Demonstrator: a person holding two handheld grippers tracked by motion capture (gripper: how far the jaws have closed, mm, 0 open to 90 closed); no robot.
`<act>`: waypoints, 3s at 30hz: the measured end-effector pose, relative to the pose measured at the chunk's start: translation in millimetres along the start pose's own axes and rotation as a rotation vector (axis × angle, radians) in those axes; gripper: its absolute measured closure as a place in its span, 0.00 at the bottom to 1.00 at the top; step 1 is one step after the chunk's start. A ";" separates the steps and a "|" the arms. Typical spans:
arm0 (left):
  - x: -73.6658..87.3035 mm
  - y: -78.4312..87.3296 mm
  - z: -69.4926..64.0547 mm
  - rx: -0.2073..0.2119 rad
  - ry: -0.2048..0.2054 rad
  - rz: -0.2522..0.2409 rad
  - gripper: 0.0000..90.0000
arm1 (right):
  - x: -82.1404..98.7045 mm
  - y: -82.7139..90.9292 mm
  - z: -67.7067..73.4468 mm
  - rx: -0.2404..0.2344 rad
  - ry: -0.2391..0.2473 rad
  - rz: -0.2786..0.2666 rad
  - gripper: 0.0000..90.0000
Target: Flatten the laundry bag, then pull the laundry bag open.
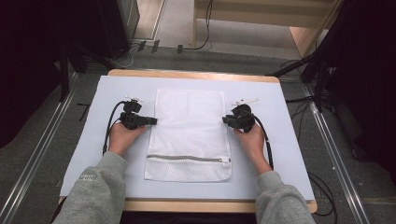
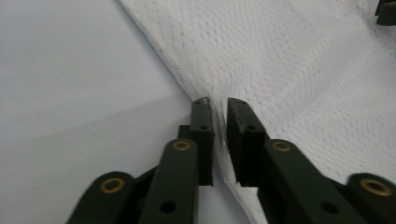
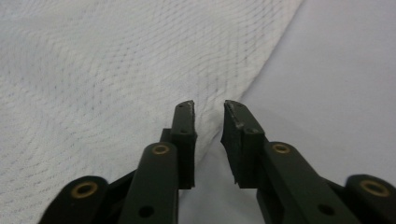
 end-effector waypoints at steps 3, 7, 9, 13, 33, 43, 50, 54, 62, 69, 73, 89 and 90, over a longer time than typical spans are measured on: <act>-0.8 6.0 -2.4 0.019 -0.006 -0.011 0.77 | -0.8 7.9 -2.2 -0.013 -0.010 -0.023 0.80; -1.4 16.5 -8.2 0.043 -0.022 -0.026 0.70 | 0.4 18.6 0.9 -0.045 -0.014 -0.038 0.79; -1.5 23.7 -11.7 0.056 -0.034 -0.042 0.67 | 1.9 26.3 5.1 -0.067 -0.008 -0.048 0.78; -0.2 32.7 -17.5 0.070 -0.042 -0.058 0.61 | 5.6 37.3 13.3 -0.096 -0.002 -0.063 0.76; 23.1 62.1 -68.0 0.132 -0.148 -0.081 0.50 | 43.3 65.0 57.4 -0.173 0.082 -0.030 0.71; 26.1 63.8 -93.6 0.170 -0.178 -0.099 0.48 | 61.8 75.5 72.6 -0.198 0.085 -0.009 0.79; 26.5 56.0 -112.8 0.199 -0.218 -0.087 0.48 | 78.4 72.9 79.7 -0.198 0.068 0.066 0.98; 25.6 49.4 -121.1 0.210 -0.244 -0.073 0.49 | 84.6 64.6 78.2 -0.215 0.034 0.099 1.00; 24.3 41.1 -127.5 0.220 -0.261 -0.064 0.49 | 92.4 58.9 76.7 -0.235 0.007 0.125 1.00; 24.8 38.0 -126.6 0.211 -0.273 -0.060 0.49 | 94.8 60.5 81.1 -0.257 0.004 0.134 1.00; 25.0 38.2 -127.4 0.212 -0.276 -0.061 0.49 | 94.1 59.7 88.5 -0.272 0.018 0.138 1.00; 33.3 26.9 -157.2 0.272 -0.325 -0.029 0.52 | 85.0 54.7 96.9 -0.257 0.107 0.119 1.00; 33.6 25.9 -159.5 0.274 -0.329 -0.027 0.52 | 85.7 56.0 96.1 -0.252 0.107 0.118 1.00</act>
Point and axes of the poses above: each handheld gripper's, and its own axes: y roughly backward along the jaws, x roughly out of its underside, z roughly to its left, the point moved 4 cm from there along -y, roughly forward along the jaws, and after that the axes turned 13 degrees about -x, right-handed, at the moved point
